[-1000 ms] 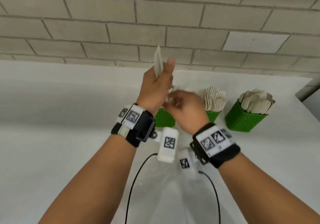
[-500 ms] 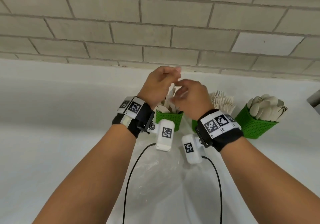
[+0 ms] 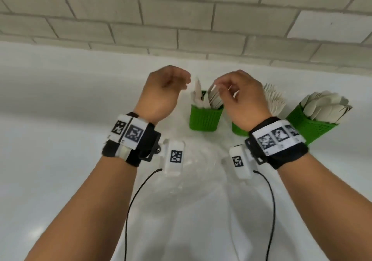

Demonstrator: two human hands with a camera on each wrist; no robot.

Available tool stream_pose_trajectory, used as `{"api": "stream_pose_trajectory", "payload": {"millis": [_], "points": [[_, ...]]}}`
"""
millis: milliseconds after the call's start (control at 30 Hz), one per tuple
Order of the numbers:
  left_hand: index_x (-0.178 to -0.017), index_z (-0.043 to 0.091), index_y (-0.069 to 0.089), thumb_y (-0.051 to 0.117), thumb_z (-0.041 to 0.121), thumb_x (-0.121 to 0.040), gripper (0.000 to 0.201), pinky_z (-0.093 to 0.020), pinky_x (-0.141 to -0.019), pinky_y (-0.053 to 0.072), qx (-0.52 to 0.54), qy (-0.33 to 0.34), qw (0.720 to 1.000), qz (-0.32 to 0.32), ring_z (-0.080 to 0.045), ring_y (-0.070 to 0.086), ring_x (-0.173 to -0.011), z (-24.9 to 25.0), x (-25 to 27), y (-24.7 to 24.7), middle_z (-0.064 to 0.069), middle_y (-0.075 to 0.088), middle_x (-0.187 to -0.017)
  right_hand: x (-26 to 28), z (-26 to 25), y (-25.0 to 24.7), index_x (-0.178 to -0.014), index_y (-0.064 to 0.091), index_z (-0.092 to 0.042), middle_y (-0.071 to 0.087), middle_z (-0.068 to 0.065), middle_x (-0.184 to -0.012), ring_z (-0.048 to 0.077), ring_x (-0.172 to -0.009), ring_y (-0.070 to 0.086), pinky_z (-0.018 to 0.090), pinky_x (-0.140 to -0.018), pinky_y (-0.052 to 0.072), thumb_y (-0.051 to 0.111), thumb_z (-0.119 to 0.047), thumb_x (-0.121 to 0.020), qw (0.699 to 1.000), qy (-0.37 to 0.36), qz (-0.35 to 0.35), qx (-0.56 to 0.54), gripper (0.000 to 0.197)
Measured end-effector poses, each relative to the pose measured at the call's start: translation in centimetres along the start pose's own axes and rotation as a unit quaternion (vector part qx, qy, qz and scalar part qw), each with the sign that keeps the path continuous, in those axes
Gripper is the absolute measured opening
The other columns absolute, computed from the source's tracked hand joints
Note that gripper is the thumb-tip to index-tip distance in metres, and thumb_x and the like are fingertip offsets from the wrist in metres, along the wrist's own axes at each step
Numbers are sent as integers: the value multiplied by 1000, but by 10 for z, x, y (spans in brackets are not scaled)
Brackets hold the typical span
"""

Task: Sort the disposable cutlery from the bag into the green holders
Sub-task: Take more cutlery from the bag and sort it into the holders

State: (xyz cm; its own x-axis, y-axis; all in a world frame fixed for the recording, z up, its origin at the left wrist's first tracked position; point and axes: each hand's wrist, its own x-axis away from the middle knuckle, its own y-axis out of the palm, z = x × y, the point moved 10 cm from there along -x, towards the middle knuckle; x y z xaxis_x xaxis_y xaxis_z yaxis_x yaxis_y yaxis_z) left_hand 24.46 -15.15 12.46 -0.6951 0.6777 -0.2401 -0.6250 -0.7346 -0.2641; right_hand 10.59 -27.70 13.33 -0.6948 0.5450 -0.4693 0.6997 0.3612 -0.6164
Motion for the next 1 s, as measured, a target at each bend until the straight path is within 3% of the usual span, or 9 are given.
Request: {"api": "stream_pose_trajectory", "payload": {"millis": [67,200,267,367,500,700,833,900,1000], "points": [[-95,17,67,63,15,-89,7,-22,-74,49,-130,-13,989,-67,-6,64,-79,-10,31,3,6,69,-91,29,2,27,-101,67,-23,62,-11,-87,0,-71,55,17,-69,41,63,-8,-85,987,40,-152,-23,22],[-142,28,36,84,56,-63,97,-37,-102,44,-327,-158,874,-322,-16,46,-118,-85,118,51,2,43,-131,116,46,95,-130,52,-15,51,5,-120,26,-112,51,37,-93,46,81,-24,-69,843,94,-472,240,68],[-149,29,25,84,48,-66,103,-43,-106,40,-374,-153,845,-351,-23,36,-127,-102,139,68,-2,35,-139,125,48,104,-109,60,-16,54,3,-104,27,-106,54,39,-90,47,81,-39,-71,851,113,-467,212,49],[-131,21,50,64,14,-87,46,-37,-94,47,-330,-104,905,-247,-28,54,-114,-102,121,54,-8,55,-123,122,46,94,-103,67,-21,66,-10,-92,5,-92,64,26,-80,49,76,-43,-78,891,192,-408,-52,34],[-91,9,65,45,-8,-95,26,-45,-67,59,29,-174,980,-94,-21,66,-80,-91,106,23,-5,66,-82,132,29,82,-139,46,-24,62,-6,-129,7,-121,56,31,-100,48,93,-20,-59,881,176,-382,-214,92],[-124,30,54,64,34,-91,35,-25,-82,50,86,-66,991,-79,-14,58,-107,-36,102,25,7,57,-117,112,12,39,-90,68,-2,69,3,-69,11,-56,60,26,-51,46,69,-11,-88,895,237,-109,-363,9],[-135,40,46,71,19,-84,61,-34,-94,50,46,33,970,-238,-6,55,-121,-7,128,79,15,57,-131,108,-9,41,-109,68,-11,72,9,-102,23,-92,67,31,-73,51,66,-27,-89,862,227,-155,-425,26],[-119,32,64,55,2,-80,49,-42,-74,58,246,-93,950,-171,-22,66,-106,-23,120,74,2,69,-117,112,-26,42,-131,56,-21,62,0,-123,13,-111,59,23,-87,46,71,-17,-83,886,136,-277,-347,50],[-135,8,54,42,13,-86,51,-52,-86,54,440,-257,838,-196,-37,58,-121,-54,131,86,-16,60,-133,119,-23,33,-152,22,-29,33,-3,-143,2,-127,41,7,-101,32,77,-6,-76,939,12,-315,-136,97]]}}
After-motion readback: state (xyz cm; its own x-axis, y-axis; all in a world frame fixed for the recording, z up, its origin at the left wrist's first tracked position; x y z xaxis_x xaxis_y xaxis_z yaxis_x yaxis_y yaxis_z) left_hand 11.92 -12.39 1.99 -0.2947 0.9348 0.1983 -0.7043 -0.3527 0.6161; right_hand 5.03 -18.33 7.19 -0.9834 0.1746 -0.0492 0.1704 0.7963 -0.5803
